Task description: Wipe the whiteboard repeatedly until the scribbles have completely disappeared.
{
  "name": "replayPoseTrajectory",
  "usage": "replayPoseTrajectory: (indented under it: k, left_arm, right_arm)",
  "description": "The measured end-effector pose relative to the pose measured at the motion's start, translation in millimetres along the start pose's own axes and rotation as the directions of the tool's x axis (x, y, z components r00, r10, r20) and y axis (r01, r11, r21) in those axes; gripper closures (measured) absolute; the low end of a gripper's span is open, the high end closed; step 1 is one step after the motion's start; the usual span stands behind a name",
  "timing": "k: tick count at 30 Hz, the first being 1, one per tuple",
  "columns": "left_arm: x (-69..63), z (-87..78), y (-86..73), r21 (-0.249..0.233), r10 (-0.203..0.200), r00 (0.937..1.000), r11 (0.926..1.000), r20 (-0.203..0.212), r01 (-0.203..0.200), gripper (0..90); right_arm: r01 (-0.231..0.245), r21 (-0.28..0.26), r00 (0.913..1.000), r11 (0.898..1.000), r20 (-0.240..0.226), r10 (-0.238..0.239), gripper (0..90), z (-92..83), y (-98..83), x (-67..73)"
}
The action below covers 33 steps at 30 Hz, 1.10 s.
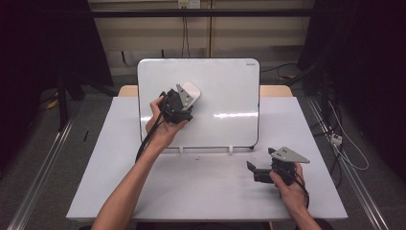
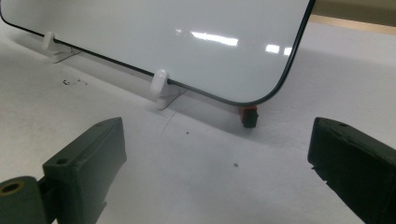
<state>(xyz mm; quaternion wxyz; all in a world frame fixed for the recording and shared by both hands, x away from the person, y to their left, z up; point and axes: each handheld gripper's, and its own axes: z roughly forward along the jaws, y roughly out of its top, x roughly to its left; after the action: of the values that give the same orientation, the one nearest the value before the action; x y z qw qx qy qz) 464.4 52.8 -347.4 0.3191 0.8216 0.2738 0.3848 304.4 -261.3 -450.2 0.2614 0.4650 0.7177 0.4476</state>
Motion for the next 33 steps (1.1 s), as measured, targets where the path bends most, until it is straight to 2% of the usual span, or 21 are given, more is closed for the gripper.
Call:
replayPoseTrajectory:
  k: [3,8,11,12,17,23,29,31,33]
  left_arm:
    - [-1.8,0.3,0.5,0.004,-0.005,1.0000,1.0000,0.004,0.005,31.0]
    - [-14.4,0.9,0.2,0.007,0.040,0.9991,0.9992,0.012,-0.040,31.0]
    - [-15.7,0.4,-0.8,0.002,0.027,0.9995,0.9996,0.017,-0.027,31.0]
    - [-17.7,0.7,-1.2,0.003,0.038,0.9990,0.9993,0.022,-0.038,31.0]
    - [-35.1,1.8,-2.7,0.004,0.073,0.9966,0.9973,0.037,-0.074,31.0]
    - [-46.7,2.6,-4.6,0.003,0.069,0.9957,0.9976,0.062,-0.069,30.8]
    - [-64.3,2.5,-7.9,0.005,0.116,0.9901,0.9931,0.079,-0.117,30.7]
    - [-69.3,1.7,-9.1,0.010,0.138,0.9864,0.9902,0.089,-0.140,30.7]
    - [-73.0,1.5,-10.6,0.003,0.152,0.9848,0.9882,0.084,-0.153,30.7]
  right_arm:
    - [0.001,0.001,1.0000,1.000,-0.003,-0.001,4.4,-0.3,0.1,0.6]
    - [0.001,0.000,1.0000,1.000,0.000,-0.001,4.4,0.1,0.1,0.2]
    - [0.002,0.000,1.0000,1.000,-0.001,-0.002,4.4,-0.3,0.2,0.2]
    - [0.002,-0.001,1.0000,1.000,-0.001,-0.002,4.4,-0.5,0.2,0.2]
    - [-0.002,-0.002,1.0000,1.000,0.002,0.003,4.3,-1.3,-0.3,-0.8]
    - [0.002,-0.001,1.0000,1.000,0.000,-0.002,4.4,-0.8,0.0,-0.3]
    - [-0.002,0.000,1.0000,1.000,0.000,0.002,4.3,-0.8,0.0,-0.5]
    - [0.000,0.000,1.0000,1.000,0.002,0.000,4.4,-0.6,-0.1,-0.7]
    - [0.000,0.000,1.0000,1.000,0.002,0.000,4.4,-0.7,0.1,-0.5]
